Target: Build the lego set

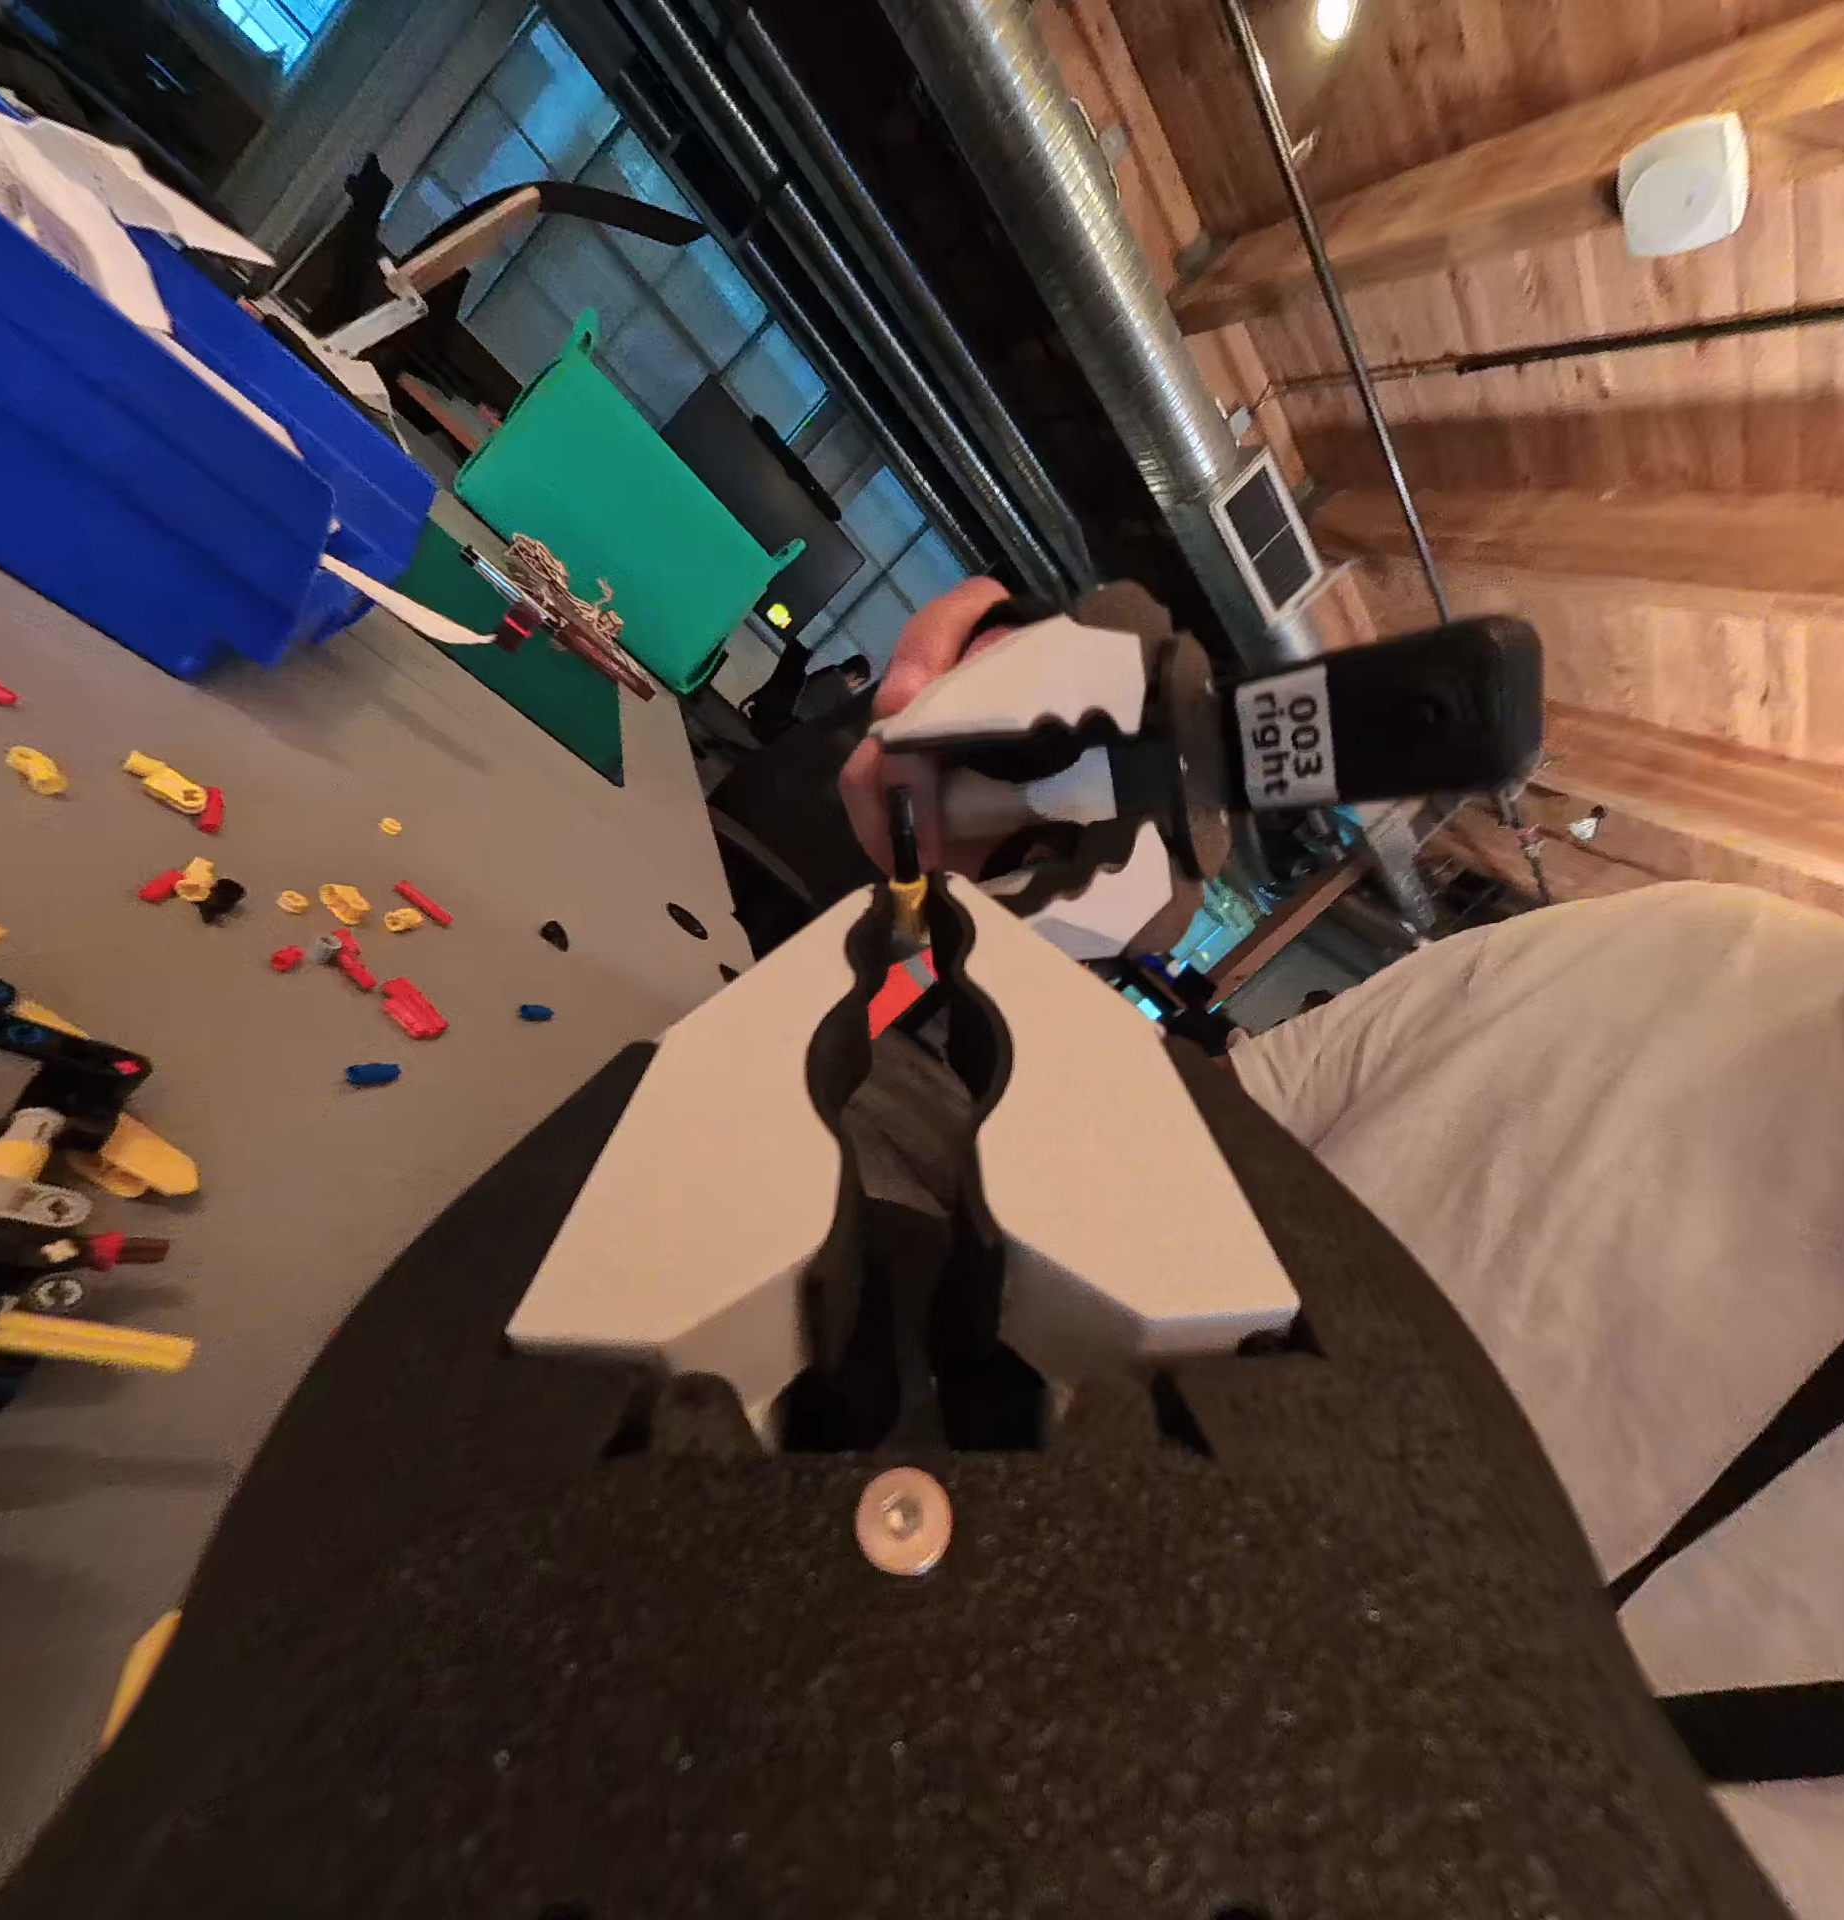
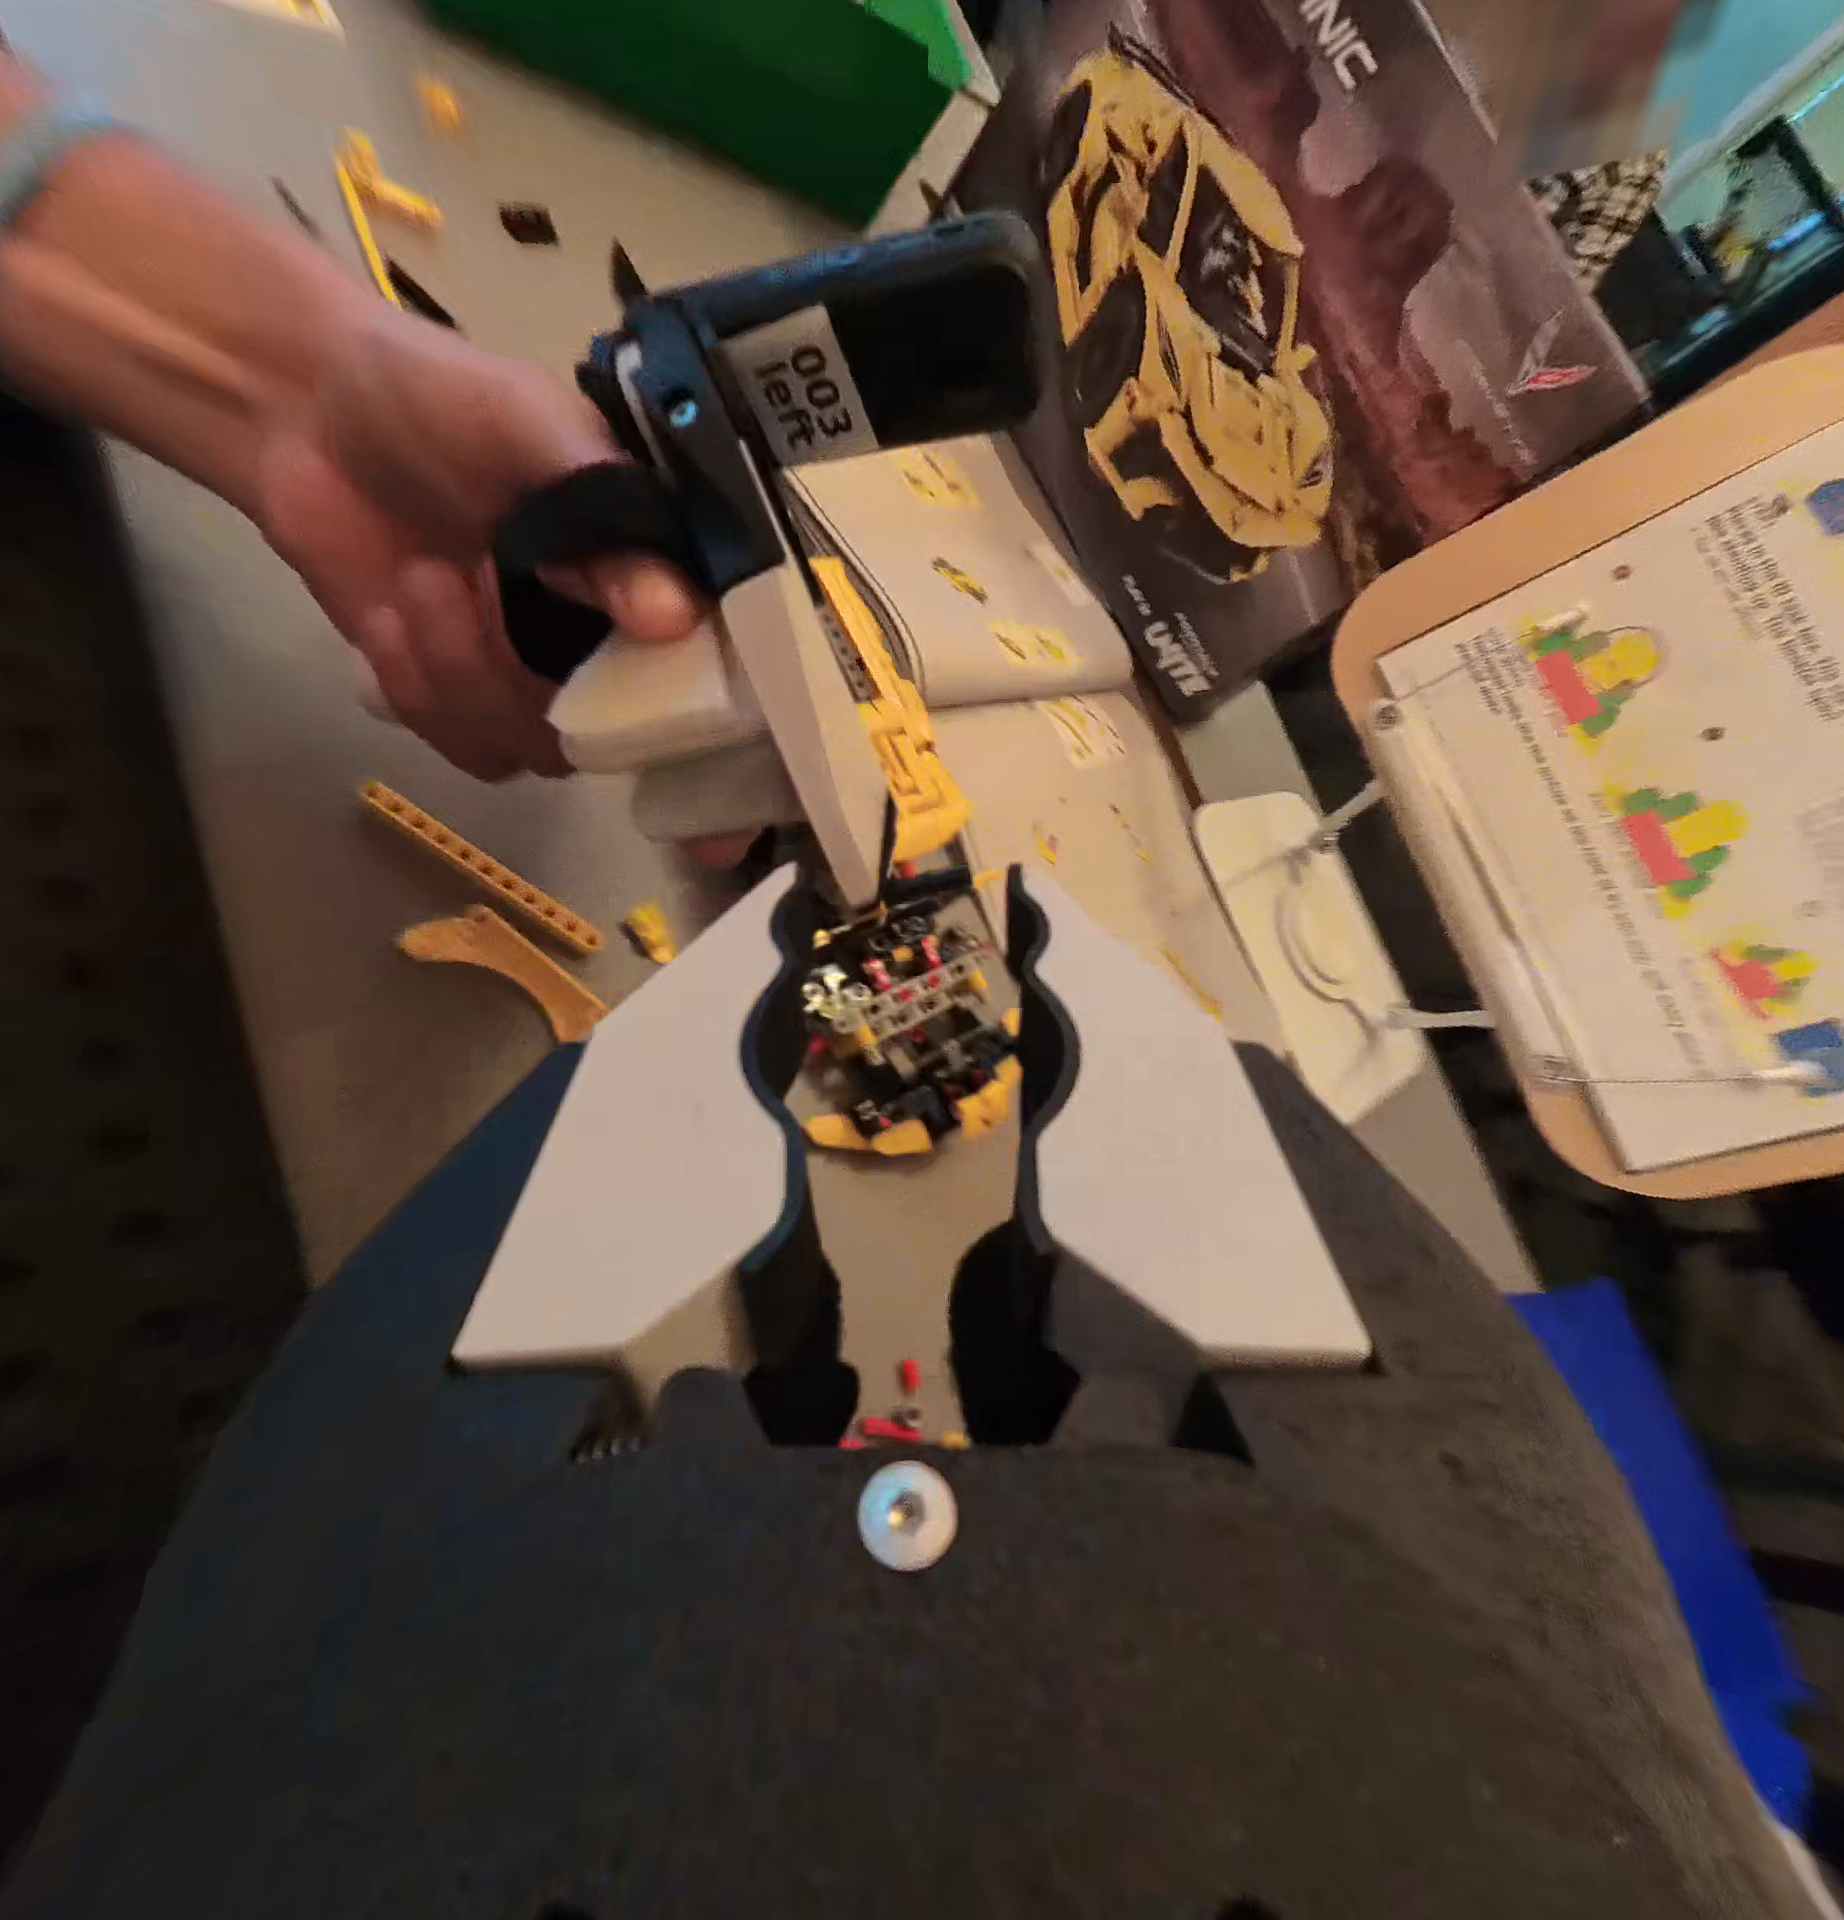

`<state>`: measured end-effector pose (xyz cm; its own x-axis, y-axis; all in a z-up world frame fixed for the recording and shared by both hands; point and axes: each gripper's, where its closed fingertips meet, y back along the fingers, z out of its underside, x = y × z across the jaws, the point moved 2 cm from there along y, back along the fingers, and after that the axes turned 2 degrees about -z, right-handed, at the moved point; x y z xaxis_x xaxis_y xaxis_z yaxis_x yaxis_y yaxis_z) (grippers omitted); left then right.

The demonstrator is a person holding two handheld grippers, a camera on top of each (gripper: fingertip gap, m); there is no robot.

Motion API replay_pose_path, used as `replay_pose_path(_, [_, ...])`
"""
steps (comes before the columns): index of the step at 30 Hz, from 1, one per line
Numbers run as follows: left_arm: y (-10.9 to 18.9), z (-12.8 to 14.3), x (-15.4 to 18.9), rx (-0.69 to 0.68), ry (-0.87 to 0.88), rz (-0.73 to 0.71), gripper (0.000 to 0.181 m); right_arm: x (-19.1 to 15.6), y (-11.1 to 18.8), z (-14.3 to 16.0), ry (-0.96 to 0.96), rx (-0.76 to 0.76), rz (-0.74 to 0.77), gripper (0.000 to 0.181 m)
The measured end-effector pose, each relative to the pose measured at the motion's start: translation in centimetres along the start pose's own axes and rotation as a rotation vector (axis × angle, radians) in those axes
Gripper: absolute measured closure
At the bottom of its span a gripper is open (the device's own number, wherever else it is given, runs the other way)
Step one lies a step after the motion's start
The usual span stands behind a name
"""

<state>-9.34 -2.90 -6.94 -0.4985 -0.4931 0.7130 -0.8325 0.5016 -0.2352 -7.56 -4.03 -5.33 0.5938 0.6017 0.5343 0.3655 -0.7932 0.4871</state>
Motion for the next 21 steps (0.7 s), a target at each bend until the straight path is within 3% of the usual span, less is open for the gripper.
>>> replay_pose_path(4, [0.1,0.0,-0.2,0.003,0.028,0.002,0.175,-0.4,-0.4,-0.3,0.105,-0.039,0.079,0.157])
replay_pose_path(12, [0.0,0.4,-0.9,-0.037,0.014,-0.045,0.175,-0.6,-1.1,0.9,0.119,-0.181,0.078,0.141])
replay_pose_path(18, [-0.2,0.8,-0.8,-0.062,-0.013,-0.064,0.175,-1.5,-1.1,0.6,0.164,-0.183,0.046,0.169])
replay_pose_path(21, [-0.1,0.8,-0.8,-0.062,-0.010,-0.064,0.175,-1.3,-1.2,0.6,0.186,-0.181,0.075,0.166])
